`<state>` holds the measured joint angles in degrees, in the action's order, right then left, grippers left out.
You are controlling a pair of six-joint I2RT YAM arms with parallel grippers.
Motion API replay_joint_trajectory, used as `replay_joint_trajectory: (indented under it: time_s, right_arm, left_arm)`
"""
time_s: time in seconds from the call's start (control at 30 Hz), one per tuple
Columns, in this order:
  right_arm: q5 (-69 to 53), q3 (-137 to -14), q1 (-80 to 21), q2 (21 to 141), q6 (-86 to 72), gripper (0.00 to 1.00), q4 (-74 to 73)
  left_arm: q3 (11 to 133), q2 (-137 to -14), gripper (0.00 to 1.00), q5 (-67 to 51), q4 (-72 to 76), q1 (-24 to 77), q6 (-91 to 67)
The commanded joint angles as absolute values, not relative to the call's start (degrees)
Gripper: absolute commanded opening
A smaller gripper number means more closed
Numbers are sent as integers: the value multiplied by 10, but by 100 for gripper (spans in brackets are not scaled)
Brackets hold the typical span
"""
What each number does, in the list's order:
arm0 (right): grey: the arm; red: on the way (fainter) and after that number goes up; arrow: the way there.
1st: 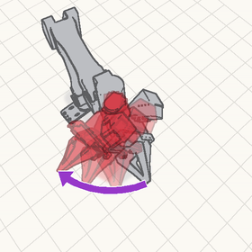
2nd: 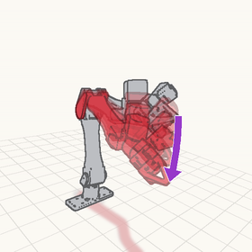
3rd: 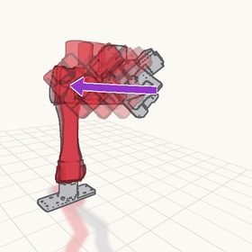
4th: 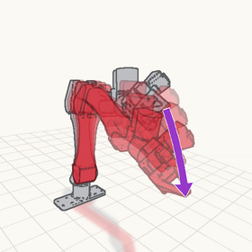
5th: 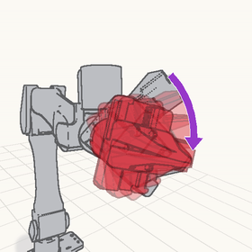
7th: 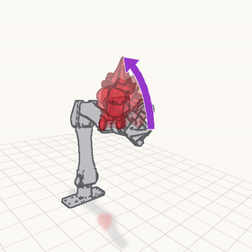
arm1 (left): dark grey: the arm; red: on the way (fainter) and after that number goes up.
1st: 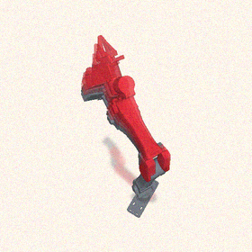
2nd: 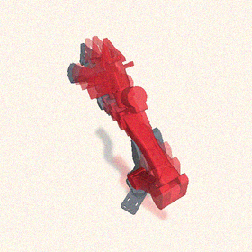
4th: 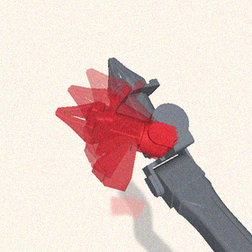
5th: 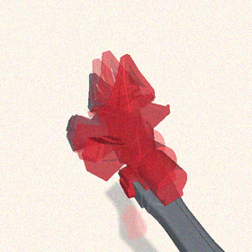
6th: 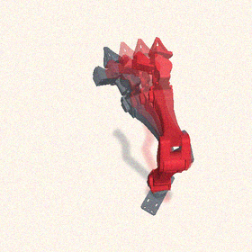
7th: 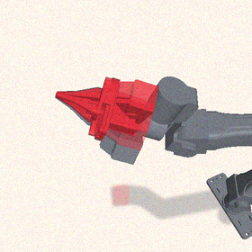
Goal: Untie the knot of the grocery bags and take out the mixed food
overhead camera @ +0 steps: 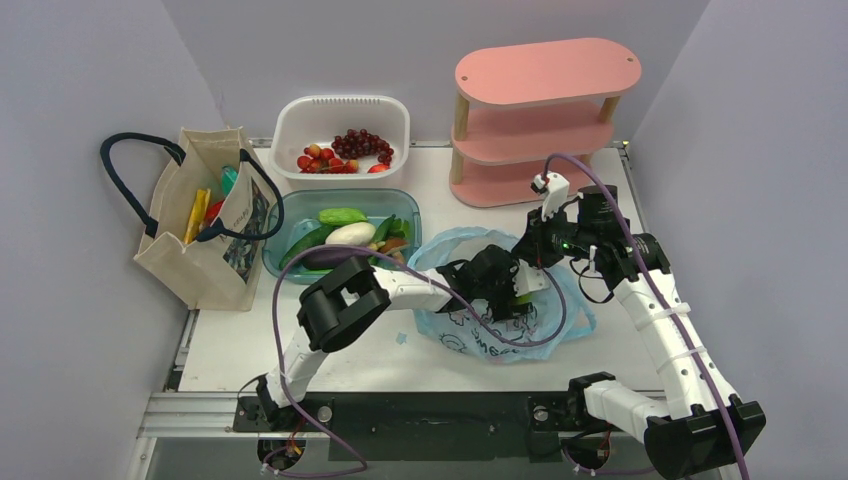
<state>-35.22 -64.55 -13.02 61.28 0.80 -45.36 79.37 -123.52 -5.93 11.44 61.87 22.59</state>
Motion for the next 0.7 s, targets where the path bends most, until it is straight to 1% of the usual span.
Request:
replay_joint_trajectory:
  time_s: [0.0, 0.07, 0.1, 0.13, 0.17, 0.27, 0.4, 0.57, 0.67]
  right_arm:
    - [-358, -653, -122, 607, 5, 0, -430]
    - [-358, -652, -122, 607, 5, 0, -430]
    - [-357, -652, -122, 607, 6, 0, -430]
    - [-357, -651, -121, 607, 5, 0, -430]
    - [-357, -651, -121, 606, 5, 0, -429]
    - [-357, -650, -120, 605, 5, 0, -430]
    - [-356, -651, -118, 605, 6, 0, -431]
    - [-355, -651, -115, 605, 7, 0, -431]
    - [-352, -652, -115, 606, 7, 0, -432]
  left_arm:
    - [819, -1244, 93, -94, 89, 599, 190]
    - [811, -1235, 85, -112, 95, 595, 191]
    - [802, -1224, 79, -124, 98, 594, 191]
    - [797, -1217, 77, -131, 104, 594, 190]
    - [786, -1200, 71, -147, 107, 595, 189]
    - [757, -1163, 60, -168, 130, 600, 188]
    - [708, -1097, 56, -179, 162, 610, 202]
    - [653, -1021, 55, -202, 166, 628, 240]
    - [641, -961, 55, -226, 152, 633, 241]
